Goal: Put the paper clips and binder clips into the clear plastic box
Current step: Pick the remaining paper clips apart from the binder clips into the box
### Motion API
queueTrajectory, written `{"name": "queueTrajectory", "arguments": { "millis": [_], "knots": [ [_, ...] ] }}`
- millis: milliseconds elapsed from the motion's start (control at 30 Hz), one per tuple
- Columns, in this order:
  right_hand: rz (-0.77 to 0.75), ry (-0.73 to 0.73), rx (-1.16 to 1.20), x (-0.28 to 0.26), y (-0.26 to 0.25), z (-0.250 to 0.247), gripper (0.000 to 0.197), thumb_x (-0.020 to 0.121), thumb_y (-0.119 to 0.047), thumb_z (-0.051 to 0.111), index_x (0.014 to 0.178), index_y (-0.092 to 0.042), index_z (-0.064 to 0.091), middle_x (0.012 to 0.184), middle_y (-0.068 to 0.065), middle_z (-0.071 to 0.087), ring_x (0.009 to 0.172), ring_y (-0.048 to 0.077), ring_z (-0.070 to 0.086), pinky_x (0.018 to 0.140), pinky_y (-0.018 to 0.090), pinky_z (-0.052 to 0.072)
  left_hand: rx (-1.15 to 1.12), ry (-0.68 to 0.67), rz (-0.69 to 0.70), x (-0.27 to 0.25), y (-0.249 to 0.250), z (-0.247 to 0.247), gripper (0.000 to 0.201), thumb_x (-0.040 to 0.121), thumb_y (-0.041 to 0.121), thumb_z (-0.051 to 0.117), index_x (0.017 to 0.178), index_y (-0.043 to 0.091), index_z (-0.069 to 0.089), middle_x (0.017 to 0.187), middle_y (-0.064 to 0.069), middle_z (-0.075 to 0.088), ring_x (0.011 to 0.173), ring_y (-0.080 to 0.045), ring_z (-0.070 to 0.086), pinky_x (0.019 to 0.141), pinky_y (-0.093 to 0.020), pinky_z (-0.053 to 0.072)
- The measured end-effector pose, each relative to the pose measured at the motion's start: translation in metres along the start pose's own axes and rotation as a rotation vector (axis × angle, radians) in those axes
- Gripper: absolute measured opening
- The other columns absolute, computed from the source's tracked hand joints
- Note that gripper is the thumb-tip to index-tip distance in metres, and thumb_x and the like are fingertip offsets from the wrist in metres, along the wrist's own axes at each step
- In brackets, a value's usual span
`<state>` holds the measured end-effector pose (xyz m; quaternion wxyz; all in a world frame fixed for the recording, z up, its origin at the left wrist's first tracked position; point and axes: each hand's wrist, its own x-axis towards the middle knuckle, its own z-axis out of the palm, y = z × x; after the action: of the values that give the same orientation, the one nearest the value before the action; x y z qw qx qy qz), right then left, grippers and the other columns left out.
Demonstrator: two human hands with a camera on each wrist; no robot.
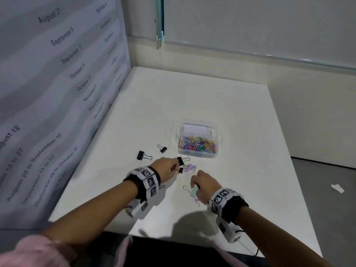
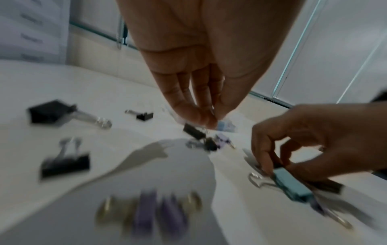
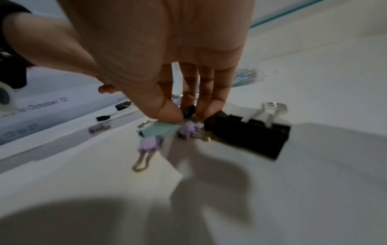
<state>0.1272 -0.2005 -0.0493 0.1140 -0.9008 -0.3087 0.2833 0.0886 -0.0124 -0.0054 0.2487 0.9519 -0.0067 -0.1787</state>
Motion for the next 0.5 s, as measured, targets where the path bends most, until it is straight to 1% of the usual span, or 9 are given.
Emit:
{"name": "queueTrajectory", "arguments": {
  "millis": [100,167,233,300,367,433,500],
  "knots": [
    [0.064,0.080,0.058,-0.002,0.011,-0.010,0.031,0.077,-0.002,0.051,0.104,-0.016,0.060,0.111,0.006,0.049,0.103,0.025,0.055,0.082,0.030,0.046,-0.015,0.060,0.039,0.027,0.003,-0.024,0.013,0.092,0.013,0.048,0.101,0.011,0.056,0.101,-0.008,0.068,0.080,-0.018,0.056,0.076,-0.027,0.043],
    [0.093,0.107,0.045,-0.002,0.016,-0.017,0.030,0.079,-0.007,0.052,0.106,-0.018,0.058,0.112,0.005,0.048,0.105,0.024,0.053,0.083,0.027,0.044,-0.038,0.103,0.064,0.043,0.010,-0.038,0.012,0.092,0.015,0.050,0.102,0.011,0.056,0.102,-0.008,0.068,0.078,-0.017,0.055,0.078,-0.029,0.046],
    [0.112,0.105,0.031,0.002,0.015,-0.023,0.030,0.081,-0.010,0.054,0.110,-0.019,0.056,0.114,0.005,0.046,0.108,0.025,0.049,0.087,0.030,0.042,-0.073,0.127,0.068,0.053,0.016,-0.047,0.012,0.092,0.019,0.053,0.101,0.011,0.057,0.102,-0.008,0.068,0.078,-0.018,0.056,0.079,-0.031,0.048],
    [0.098,0.116,0.039,0.009,0.009,-0.026,0.033,0.083,-0.011,0.054,0.115,-0.019,0.054,0.118,0.007,0.045,0.112,0.026,0.046,0.093,0.034,0.042,-0.103,0.123,0.037,0.059,0.021,-0.051,0.016,0.092,0.025,0.054,0.102,0.012,0.056,0.099,-0.009,0.067,0.079,-0.023,0.058,0.079,-0.035,0.049],
    [0.060,0.116,0.044,0.019,0.000,-0.027,0.041,0.084,-0.008,0.052,0.123,-0.020,0.052,0.124,0.008,0.044,0.117,0.026,0.044,0.098,0.035,0.041,-0.094,0.116,-0.003,0.059,0.017,-0.050,0.021,0.093,0.029,0.051,0.104,0.012,0.055,0.097,-0.010,0.068,0.085,-0.026,0.062,0.079,-0.035,0.049],
    [0.014,0.088,0.048,0.030,-0.009,-0.024,0.051,0.083,-0.006,0.051,0.131,-0.024,0.045,0.132,0.006,0.041,0.122,0.026,0.041,0.102,0.037,0.040,-0.072,0.120,-0.053,0.054,0.004,-0.046,0.022,0.094,0.029,0.049,0.106,0.012,0.054,0.097,-0.010,0.068,0.089,-0.028,0.062,0.078,-0.033,0.047],
    [-0.027,0.041,0.008,0.038,-0.014,-0.019,0.058,0.082,-0.008,0.050,0.136,-0.028,0.038,0.138,0.004,0.037,0.125,0.026,0.037,0.105,0.038,0.038,-0.040,0.139,-0.125,0.045,-0.017,-0.039,0.021,0.094,0.027,0.049,0.107,0.012,0.054,0.102,-0.012,0.065,0.095,-0.029,0.060,0.081,-0.034,0.045]
  ]
}}
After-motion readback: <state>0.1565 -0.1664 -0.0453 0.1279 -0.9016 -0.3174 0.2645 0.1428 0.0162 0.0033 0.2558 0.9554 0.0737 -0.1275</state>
